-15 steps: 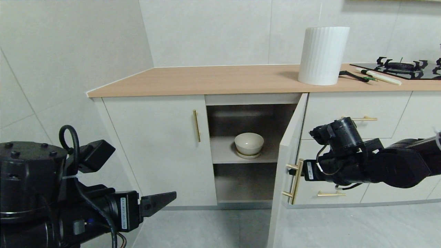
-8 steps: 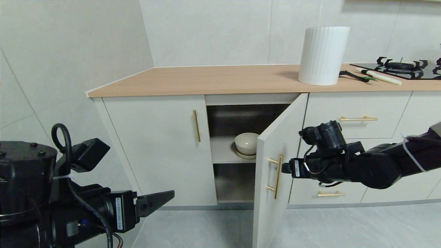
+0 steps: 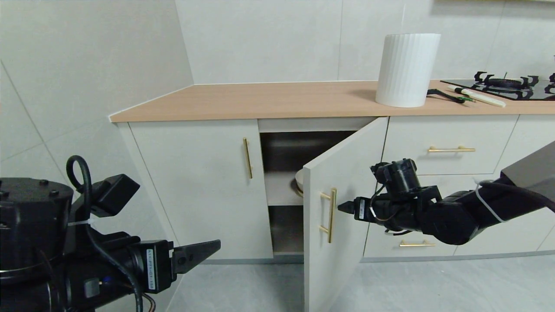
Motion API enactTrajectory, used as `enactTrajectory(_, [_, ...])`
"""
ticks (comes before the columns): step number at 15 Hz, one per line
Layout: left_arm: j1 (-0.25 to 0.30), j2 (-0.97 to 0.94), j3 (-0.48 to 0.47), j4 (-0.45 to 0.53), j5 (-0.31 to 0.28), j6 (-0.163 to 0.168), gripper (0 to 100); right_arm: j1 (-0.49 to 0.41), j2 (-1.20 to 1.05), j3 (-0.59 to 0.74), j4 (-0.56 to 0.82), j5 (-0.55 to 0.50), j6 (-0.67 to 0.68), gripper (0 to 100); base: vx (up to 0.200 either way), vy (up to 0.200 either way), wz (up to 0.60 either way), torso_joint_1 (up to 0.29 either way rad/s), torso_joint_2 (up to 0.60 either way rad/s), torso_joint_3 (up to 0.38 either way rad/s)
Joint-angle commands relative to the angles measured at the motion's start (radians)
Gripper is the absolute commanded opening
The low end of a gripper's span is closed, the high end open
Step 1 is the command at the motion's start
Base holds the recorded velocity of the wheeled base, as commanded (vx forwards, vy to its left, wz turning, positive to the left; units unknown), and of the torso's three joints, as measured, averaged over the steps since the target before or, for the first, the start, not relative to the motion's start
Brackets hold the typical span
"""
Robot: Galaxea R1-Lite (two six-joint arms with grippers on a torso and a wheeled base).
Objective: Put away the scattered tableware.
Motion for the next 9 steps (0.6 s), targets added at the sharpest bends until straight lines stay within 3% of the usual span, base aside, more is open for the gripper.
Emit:
enactTrajectory(1, [0.000,0.001,0.000,0.000,0.001,0.000,100,0.008,0.020,-0.012,-0.011,-0.001,0.017,100,0.000,0.000,0.00,0.000,0.00,0.000])
enactTrajectory(2, [-0.001,0.001,0.001,0.001,-0.004,0.001,100,0.009,0.032,-0.018,-0.030,-0.006,0.035,100,0.000,0.000,0.00,0.000,0.00,0.000])
enactTrajectory(9, [0.000,0.003,0.003,0.000,-0.022,0.014,100,0.029,0.061,-0.038,-0.089,-0.038,0.081,100,0.200,0.000,0.00,0.000,0.00,0.002])
